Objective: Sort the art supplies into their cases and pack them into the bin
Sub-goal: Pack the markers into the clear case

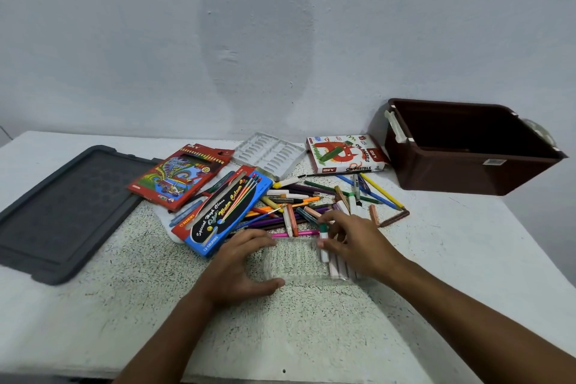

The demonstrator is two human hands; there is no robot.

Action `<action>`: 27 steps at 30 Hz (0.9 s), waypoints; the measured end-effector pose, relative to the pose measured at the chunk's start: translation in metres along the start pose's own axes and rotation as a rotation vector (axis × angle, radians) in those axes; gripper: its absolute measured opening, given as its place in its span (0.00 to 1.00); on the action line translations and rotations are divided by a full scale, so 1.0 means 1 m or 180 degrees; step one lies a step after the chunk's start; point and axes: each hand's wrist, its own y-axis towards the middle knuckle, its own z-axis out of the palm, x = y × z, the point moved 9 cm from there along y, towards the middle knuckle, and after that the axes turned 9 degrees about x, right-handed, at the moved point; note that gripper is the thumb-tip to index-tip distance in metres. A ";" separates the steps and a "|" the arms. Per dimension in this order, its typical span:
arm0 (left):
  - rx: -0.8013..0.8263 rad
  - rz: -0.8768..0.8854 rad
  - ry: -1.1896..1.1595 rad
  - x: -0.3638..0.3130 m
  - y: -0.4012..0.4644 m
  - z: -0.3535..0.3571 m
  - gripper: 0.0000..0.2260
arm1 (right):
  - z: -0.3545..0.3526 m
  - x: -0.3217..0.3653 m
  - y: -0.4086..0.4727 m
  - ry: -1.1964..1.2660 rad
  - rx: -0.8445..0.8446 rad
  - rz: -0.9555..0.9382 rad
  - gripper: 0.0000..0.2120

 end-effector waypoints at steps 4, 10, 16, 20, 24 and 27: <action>0.0017 -0.0024 0.0049 0.001 0.000 0.001 0.30 | 0.006 -0.002 0.000 -0.0403 0.0032 -0.0045 0.19; 0.0013 -0.0053 0.0079 0.002 0.000 0.001 0.31 | 0.016 -0.007 0.000 -0.0574 0.0225 -0.0069 0.23; 0.0005 -0.0039 0.0092 0.001 0.000 0.001 0.31 | 0.016 -0.008 -0.001 -0.0507 0.0239 -0.0074 0.22; -0.0014 0.0022 0.0109 -0.001 0.001 0.000 0.30 | 0.017 -0.008 -0.001 -0.0435 0.0241 -0.0086 0.22; -0.0012 0.0019 0.0115 0.000 0.001 0.000 0.30 | 0.008 -0.008 0.003 -0.0261 0.0151 -0.0080 0.17; -0.0001 -0.0005 0.0105 0.000 0.001 0.000 0.30 | -0.021 -0.016 0.015 -0.0039 -0.0377 0.0154 0.11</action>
